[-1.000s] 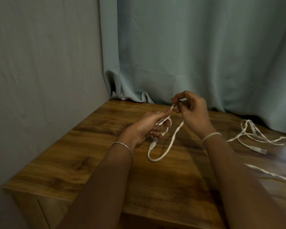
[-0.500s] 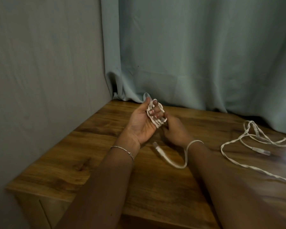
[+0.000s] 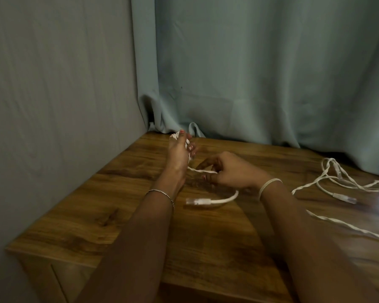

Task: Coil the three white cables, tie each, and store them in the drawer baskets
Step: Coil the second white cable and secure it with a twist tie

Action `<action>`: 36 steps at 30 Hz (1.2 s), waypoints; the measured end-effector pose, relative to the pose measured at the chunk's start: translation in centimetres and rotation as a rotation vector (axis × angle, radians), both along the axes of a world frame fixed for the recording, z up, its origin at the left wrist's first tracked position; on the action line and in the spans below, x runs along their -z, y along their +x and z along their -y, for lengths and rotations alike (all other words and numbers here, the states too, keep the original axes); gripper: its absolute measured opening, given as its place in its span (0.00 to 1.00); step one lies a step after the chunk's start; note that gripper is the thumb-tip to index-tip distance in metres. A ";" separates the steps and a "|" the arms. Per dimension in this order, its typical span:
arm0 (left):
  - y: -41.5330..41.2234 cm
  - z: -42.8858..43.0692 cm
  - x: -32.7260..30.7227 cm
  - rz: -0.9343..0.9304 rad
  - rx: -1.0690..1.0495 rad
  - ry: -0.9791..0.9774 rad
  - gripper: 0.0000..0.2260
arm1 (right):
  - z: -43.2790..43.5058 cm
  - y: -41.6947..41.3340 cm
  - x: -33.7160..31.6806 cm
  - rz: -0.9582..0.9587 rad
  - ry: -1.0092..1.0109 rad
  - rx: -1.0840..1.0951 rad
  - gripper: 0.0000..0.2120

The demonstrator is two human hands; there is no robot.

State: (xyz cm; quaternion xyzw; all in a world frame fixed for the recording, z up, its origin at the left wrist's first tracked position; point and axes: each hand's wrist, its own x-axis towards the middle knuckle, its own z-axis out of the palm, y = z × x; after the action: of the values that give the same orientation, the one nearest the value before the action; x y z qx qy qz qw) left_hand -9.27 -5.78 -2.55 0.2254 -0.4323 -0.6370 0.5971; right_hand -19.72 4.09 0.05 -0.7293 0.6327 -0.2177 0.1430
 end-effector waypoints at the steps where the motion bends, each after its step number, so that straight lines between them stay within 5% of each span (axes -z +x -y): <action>1: 0.0 0.1 0.2 0.040 -0.026 -0.025 0.14 | -0.4 -0.2 -0.4 0.172 0.022 -0.023 0.10; 5: 0.0 0.0 0.3 0.172 -0.042 -0.037 0.12 | -1.3 -0.8 -1.4 0.525 0.025 -0.088 0.08; 9: -0.3 -0.5 0.6 0.495 0.021 -0.201 0.12 | -1.0 -0.7 -1.4 0.735 0.081 -0.159 0.19; 14: -0.9 -0.3 1.8 0.651 0.189 -0.182 0.10 | -0.4 -1.4 -1.1 0.803 -0.074 -0.111 0.05; 18: -0.8 -0.9 2.0 0.716 0.281 -0.135 0.12 | 0.3 -1.8 -0.5 0.905 -0.226 0.034 0.06; 26: -0.8 -3.5 0.9 0.691 0.498 -0.110 0.29 | 1.0 -2.9 0.2 1.007 -0.443 0.268 0.10; 32: -0.2 -5.3 -0.3 0.612 0.536 -0.236 0.19 | 2.0 -3.4 1.4 0.992 -0.454 0.430 0.04; 36: -0.1 -4.8 -0.1 0.493 0.571 -0.241 0.19 | 2.3 -3.9 1.9 1.107 -0.361 0.450 0.09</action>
State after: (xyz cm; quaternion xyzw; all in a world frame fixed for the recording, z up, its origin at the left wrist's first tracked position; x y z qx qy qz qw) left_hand -9.34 -0.94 -2.49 0.1705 -0.6795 -0.6491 0.2964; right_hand -23.66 1.82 -1.88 -0.3697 0.5561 -0.6918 0.2748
